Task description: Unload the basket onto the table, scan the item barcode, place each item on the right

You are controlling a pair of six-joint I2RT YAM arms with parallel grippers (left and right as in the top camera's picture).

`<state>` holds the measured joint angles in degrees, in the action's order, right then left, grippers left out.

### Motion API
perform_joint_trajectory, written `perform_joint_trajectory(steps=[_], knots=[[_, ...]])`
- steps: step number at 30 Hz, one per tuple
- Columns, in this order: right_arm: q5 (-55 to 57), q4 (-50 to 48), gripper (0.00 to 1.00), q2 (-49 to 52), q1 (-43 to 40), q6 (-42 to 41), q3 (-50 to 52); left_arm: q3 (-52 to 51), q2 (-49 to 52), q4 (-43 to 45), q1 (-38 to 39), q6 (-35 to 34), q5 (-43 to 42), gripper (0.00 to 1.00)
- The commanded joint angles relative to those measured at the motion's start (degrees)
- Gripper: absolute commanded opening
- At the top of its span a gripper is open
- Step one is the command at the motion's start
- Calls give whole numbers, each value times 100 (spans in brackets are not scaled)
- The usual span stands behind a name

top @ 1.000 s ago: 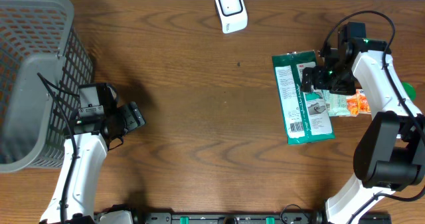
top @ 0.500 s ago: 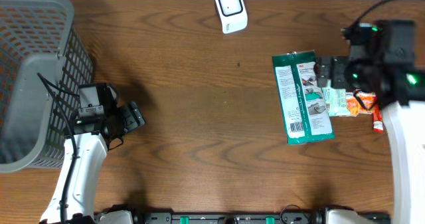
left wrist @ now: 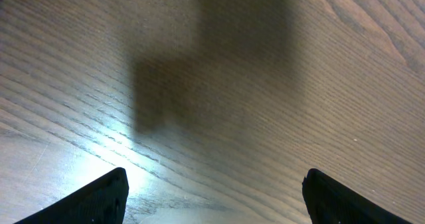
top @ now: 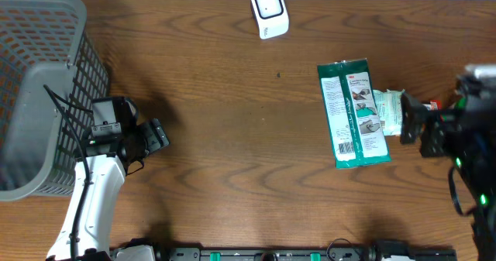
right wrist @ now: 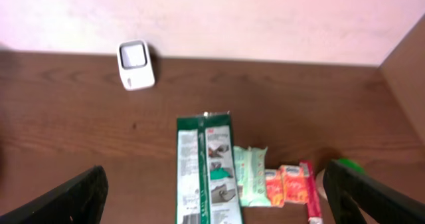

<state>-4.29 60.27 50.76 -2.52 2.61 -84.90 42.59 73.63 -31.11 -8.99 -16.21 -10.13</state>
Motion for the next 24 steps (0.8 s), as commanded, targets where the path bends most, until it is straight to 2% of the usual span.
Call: perform_joint_trajectory(steps=[1,5,11,20,24], knots=[[122,114,99,-404,90,87,-37,11,0,-13,-42,48,55,85],[144,114,99,-905,114,96,116,11,0,-13,-42,48,55,85],[140,-175,99,-1985,114,87,1182,11,0,-13,-42,48,55,85],[-68,-1829,99,-4153,188,61,3783,11,0,-11,-42,48,55,85],[-81,-2645,99,-4730,188,-7,4671,11,0,-13,-42,48,57,85]])
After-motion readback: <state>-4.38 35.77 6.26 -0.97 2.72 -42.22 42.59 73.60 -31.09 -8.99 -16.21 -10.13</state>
